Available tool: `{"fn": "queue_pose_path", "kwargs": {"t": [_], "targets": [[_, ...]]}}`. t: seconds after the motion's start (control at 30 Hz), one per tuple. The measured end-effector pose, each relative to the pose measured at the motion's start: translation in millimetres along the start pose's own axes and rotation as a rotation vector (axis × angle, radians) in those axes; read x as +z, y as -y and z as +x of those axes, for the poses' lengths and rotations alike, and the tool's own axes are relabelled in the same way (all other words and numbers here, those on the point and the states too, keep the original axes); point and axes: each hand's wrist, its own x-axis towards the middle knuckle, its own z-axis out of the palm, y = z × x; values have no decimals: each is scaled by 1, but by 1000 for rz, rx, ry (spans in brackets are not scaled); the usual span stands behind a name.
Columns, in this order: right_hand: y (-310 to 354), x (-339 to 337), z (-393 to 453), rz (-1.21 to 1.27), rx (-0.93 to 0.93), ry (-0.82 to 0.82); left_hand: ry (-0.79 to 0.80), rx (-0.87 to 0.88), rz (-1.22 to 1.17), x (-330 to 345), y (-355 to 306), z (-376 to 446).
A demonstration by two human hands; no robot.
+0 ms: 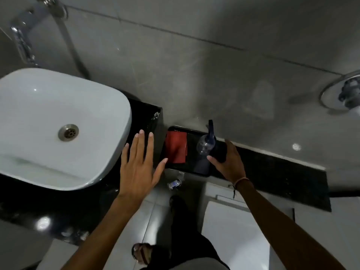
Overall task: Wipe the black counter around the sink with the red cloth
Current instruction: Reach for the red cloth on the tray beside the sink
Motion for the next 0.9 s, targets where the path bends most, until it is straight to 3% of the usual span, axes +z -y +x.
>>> {"fn": "queue_pose_path", "kwargs": {"t": [0.13, 0.43, 0.63, 0.73, 0.9], "targets": [[14, 15, 58, 183, -98, 96, -12, -17, 4, 10, 3, 3], [37, 46, 105, -30, -400, -40, -3, -39, 0, 29, 0, 36], [15, 56, 81, -375, -408, 168, 23, -39, 0, 32, -5, 48], [5, 62, 74, -479, -203, 444, 29, -23, -6, 35, -9, 53], [11, 67, 75, -443, -152, 447, 30, -14, 10, 41, -10, 56]]}}
